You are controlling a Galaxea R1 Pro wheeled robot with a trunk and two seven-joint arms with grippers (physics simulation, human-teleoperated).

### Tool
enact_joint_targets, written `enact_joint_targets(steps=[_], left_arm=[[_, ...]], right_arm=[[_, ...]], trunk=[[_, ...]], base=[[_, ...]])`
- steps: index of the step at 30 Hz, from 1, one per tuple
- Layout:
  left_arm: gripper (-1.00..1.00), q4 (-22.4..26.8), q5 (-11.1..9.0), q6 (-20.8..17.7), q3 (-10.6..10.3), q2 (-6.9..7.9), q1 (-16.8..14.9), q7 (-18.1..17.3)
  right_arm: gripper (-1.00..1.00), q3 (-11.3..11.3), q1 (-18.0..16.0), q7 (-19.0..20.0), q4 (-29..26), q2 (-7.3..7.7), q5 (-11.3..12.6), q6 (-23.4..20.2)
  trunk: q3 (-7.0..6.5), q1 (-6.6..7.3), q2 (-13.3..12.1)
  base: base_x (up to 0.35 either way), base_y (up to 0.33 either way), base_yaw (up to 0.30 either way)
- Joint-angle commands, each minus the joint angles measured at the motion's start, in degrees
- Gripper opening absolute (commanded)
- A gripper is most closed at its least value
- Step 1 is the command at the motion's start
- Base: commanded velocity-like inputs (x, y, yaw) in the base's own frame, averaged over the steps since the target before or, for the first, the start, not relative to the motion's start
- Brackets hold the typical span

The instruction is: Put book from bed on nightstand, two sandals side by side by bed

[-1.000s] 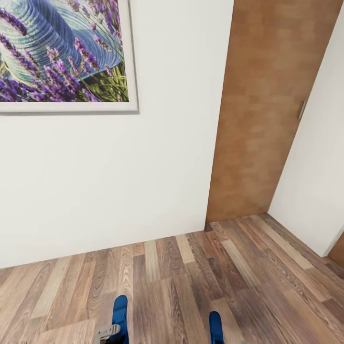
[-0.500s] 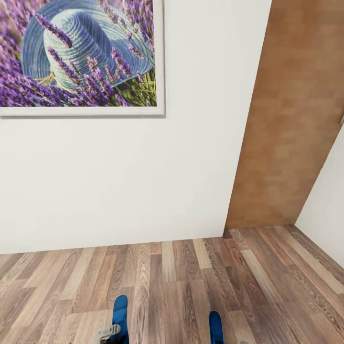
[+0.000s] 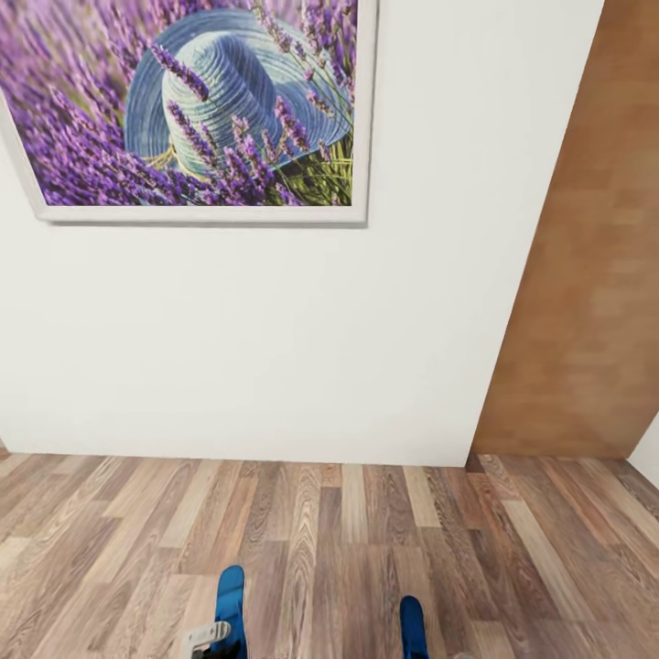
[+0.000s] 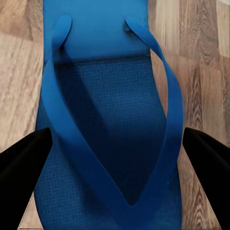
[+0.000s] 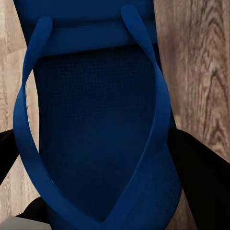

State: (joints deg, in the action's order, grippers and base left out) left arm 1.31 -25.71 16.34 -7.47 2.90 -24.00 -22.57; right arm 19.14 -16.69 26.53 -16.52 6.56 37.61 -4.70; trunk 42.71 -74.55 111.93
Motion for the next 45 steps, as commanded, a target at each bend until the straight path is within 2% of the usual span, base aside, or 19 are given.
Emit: enact_joint_targets(steps=[1,45], left_arm=[[-1.00,-0.08,-0.57,0.19,-0.44,0.00,-0.05,-0.19],[-1.00,-0.08,-0.57,0.27,-0.44,0.00,-0.06,-0.10]], right_arm=[[-1.00,0.19,0.00,0.10,-0.09,0.04,0.62,-0.40],[-1.00,0.19,0.00,0.10,-0.09,0.03,0.62,-0.40]], trunk=[[0.05,0.01,0.03],[0.05,0.01,0.03]], base=[[0.000,0.000,0.292],[0.000,0.000,0.292]])
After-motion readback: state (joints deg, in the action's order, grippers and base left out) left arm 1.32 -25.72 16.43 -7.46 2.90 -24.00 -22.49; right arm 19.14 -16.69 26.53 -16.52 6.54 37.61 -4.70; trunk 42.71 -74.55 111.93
